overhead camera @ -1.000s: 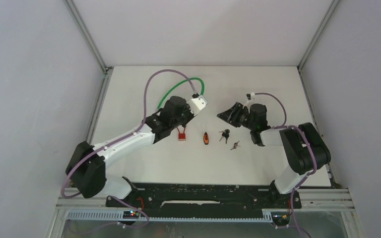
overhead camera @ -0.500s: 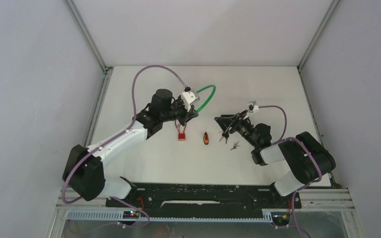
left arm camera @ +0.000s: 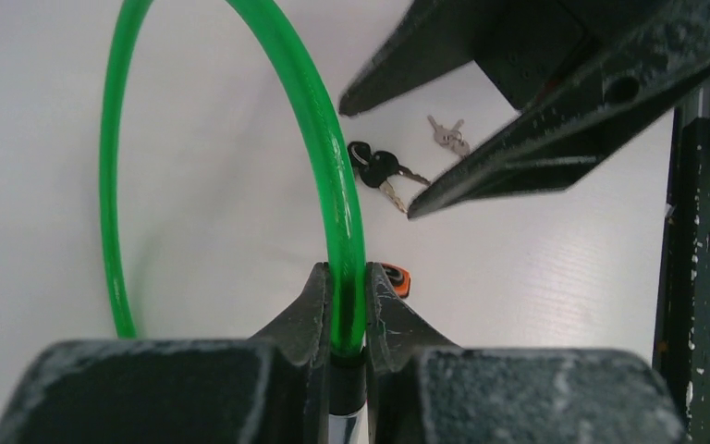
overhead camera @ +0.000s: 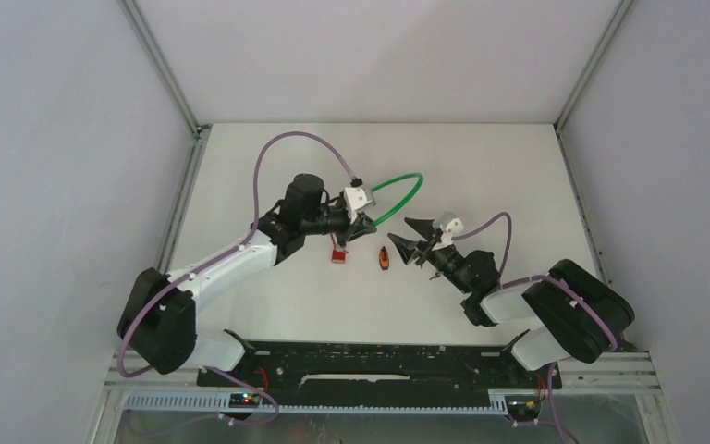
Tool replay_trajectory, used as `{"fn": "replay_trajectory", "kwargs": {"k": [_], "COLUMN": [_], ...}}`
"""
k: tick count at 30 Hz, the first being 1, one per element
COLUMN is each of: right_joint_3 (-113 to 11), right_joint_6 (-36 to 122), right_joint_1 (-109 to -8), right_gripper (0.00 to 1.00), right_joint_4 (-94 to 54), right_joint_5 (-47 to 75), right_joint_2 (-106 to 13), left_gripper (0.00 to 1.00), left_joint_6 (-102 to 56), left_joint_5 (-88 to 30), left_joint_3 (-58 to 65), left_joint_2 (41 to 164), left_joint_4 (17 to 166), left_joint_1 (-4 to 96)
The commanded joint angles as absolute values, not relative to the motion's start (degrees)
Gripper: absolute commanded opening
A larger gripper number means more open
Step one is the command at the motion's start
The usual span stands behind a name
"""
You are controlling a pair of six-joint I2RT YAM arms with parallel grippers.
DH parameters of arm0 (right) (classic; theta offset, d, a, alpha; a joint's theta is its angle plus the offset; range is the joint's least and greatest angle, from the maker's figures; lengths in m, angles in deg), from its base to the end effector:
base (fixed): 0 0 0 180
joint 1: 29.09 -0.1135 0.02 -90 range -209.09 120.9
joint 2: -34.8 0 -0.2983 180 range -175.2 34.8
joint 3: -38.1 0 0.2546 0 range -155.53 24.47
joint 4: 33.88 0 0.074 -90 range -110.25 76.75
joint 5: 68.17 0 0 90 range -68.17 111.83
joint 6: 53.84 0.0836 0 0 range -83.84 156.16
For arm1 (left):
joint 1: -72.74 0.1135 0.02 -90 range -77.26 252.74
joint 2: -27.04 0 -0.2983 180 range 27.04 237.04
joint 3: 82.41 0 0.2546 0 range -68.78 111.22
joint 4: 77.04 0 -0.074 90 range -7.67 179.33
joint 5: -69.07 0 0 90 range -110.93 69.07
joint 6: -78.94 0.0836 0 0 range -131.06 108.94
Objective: Lock with the key
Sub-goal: Lock the lock.
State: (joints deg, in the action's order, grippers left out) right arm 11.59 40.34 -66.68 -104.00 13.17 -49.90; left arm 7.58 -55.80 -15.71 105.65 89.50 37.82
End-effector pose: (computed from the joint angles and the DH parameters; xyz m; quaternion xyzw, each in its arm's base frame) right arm 0.2141 0.1807 0.2265 -0.2367 0.5846 0.3205 0.7067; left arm 0.2506 -0.2333 0.2923 0.5063 0.6476 -0.3229 0.4690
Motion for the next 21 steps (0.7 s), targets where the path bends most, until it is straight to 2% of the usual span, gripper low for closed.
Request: {"fn": "replay_trajectory", "kwargs": {"k": [1, 11, 21], "right_joint_3": [11.09, 7.24, 3.33], "right_joint_6": [35.44, 62.26, 72.10], "right_joint_1": [-66.30, -58.84, -56.80], "right_gripper": [0.57, 0.59, 0.58], "right_joint_4": [-107.44, -107.50, -107.44], "right_joint_5": [12.83, -1.21, -7.61], "right_joint_2": [-48.90, -50.39, -55.72], "left_gripper": [0.00, 0.00, 0.00], "left_joint_6": [9.72, 12.21, 13.57], "left_joint_5": [-58.86, -57.67, -57.73], "left_joint_3": [-20.12, -32.00, -32.82], "left_joint_2": [103.81, 101.86, 102.78], "left_joint_4": [98.70, 117.40, 118.24], "left_joint_1": [37.50, 35.87, 33.92]}}
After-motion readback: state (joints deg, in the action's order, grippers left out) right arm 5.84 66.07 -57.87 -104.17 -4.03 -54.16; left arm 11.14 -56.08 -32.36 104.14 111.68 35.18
